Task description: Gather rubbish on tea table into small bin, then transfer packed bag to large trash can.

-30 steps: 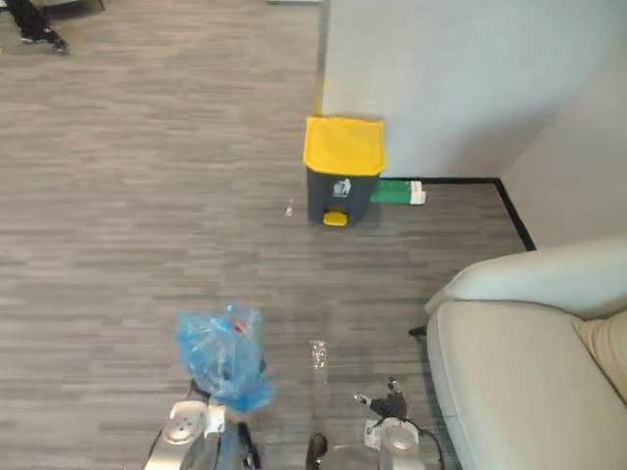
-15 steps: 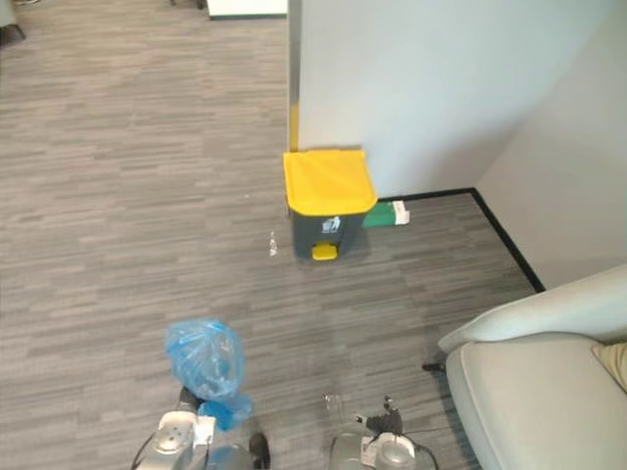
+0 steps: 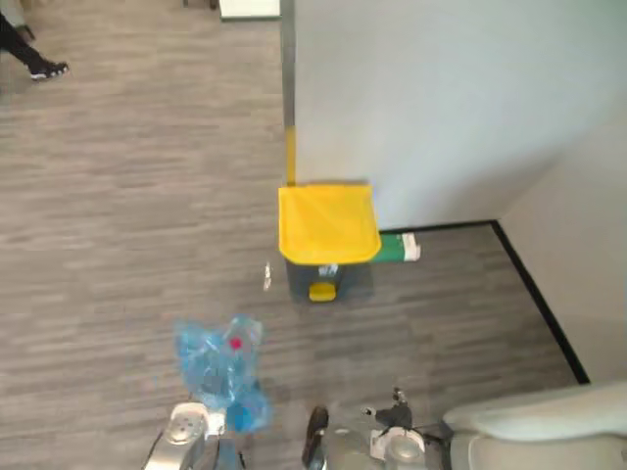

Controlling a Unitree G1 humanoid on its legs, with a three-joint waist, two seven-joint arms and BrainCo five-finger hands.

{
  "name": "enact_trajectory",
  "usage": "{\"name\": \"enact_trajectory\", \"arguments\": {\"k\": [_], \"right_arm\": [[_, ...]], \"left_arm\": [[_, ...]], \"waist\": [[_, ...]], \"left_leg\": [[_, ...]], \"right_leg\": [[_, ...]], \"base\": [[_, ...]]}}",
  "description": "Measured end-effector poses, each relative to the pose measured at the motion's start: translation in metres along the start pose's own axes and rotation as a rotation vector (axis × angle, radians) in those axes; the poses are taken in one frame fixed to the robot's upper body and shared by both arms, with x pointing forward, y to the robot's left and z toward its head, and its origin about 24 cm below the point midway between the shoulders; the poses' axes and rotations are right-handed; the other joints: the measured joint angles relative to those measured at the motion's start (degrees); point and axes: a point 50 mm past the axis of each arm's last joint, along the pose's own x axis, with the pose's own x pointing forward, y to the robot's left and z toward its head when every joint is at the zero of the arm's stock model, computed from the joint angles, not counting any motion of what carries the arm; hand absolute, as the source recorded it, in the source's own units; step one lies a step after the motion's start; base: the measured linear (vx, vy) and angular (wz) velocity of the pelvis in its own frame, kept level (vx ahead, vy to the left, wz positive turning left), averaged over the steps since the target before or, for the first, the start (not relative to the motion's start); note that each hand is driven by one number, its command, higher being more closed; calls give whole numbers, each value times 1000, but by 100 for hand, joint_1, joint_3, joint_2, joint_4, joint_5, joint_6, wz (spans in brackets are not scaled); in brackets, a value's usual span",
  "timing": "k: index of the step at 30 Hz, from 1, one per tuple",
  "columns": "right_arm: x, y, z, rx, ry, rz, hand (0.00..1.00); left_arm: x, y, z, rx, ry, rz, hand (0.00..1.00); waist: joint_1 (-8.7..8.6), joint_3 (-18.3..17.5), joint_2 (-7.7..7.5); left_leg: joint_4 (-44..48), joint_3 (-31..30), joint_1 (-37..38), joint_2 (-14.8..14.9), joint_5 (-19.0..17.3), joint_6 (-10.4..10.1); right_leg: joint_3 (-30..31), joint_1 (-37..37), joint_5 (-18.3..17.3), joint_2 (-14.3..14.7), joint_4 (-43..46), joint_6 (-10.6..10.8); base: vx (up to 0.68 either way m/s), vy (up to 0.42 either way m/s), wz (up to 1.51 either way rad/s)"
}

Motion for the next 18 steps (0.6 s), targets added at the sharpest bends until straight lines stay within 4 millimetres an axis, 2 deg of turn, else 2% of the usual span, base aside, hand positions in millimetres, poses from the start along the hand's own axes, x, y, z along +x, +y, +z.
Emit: {"name": "enact_trajectory", "arguments": {"k": [2, 3, 5, 6, 7, 9, 10, 11, 12, 13, 14, 16, 18], "right_arm": [[1, -1, 3, 11, -3, -7, 0], [2, -3, 0, 16, 7, -15, 0], [2, -11, -9, -1, 48, -38, 0], [1, -13, -14, -9, 66, -43, 0], [0, -11, -19, -11, 89, -41, 0], [-5, -4, -28, -6, 117, -24, 0], [-6, -4, -31, -2, 128, -24, 0], [-7, -4, -33, 2, 137, -28, 0], [-7, -3, -33, 11, 139, -25, 0], [-6, -3, -31, 13, 129, -25, 0], [-5, -3, -28, 14, 119, -23, 0], [-4, -4, -26, 14, 105, -26, 0], [-2, -3, -20, 18, 89, -25, 0]], "left_arm": [[0, 0, 0, 0, 1, 0, 100], [0, -1, -1, -3, 4, -2, 100], [-2, -4, -3, -12, 10, -5, 100], [-3, -5, -5, -16, 18, -5, 100], [-3, -4, -8, -9, 31, -4, 100], [-2, 7, -9, 26, 35, 9, 100], [-1, 7, -7, 27, 30, 10, 100], [0, 6, -7, 26, 31, 9, 100], [-3, 7, -10, 30, 39, 10, 100], [-5, 8, -15, 34, 55, 12, 100], [-6, 14, -17, 58, 66, 19, 100], [-3, 22, -13, 85, 52, 29, 100], [1, 26, -7, 100, 33, 34, 100]], "waist": [[12, 14, -20], [18, 18, -28], [54, -17, 28], [84, -113, 211], [80, -147, 170], [33, -286, -107], [38, -269, -155], [10, -253, -153], [16, -244, -171], [13, -210, -203], [-41, -169, -202], [-94, -153, -214], [-112, -121, -237]], "left_leg": [[-946, -63, -230, -224, 91, 24], [-1501, -78, -241, -350, 257, 4], [-2504, -109, -185, -511, 821, -24], [-2680, -172, -137, -500, 1456, -84], [-2693, -151, -32, -565, 1721, 33], [-2751, -54, 54, -911, 1457, 232], [-2683, -20, 118, -1040, 1203, 250], [-2688, 35, 293, -1109, 1065, 318], [-2712, 108, 527, -1180, 931, 357], [-2686, 122, 835, -1262, 814, 429], [-2618, 72, 1151, -1285, 622, 495], [-2618, -104, 1506, -1241, 465, 535], [-2767, -252, 1733, -1236, 410, 540]], "right_leg": [[93, 138, -41, -116, -92, 120], [145, 230, -82, -199, -126, 211], [269, 406, -167, -257, -230, 460], [371, 484, -253, -218, -248, 606], [474, 598, -296, -275, -271, 737], [511, 631, -443, -650, -209, 989], [556, 476, -571, -832, 333, 1188], [616, 204, -634, -1001, 1160, 1292], [700, -127, -586, -1187, 2173, 1303], [728, -606, -328, -1426, 3453, 1152], [701, -968, -303, -1490, 4553, 1106], [350, -1301, -566, -1422, 5007, 1062], [-7, -1770, -687, -1346, 4561, 966]], "base": [[315, 80, -23], [317, 144, -26], [301, 206, -36], [324, 273, -45], [368, 255, -36], [401, 247, -7], [323, 228, -3], [369, 293, -14], [250, 208, -20], [407, 254, -9], [356, 166, 11], [423, 97, 55], [416, 17, 54]]}}
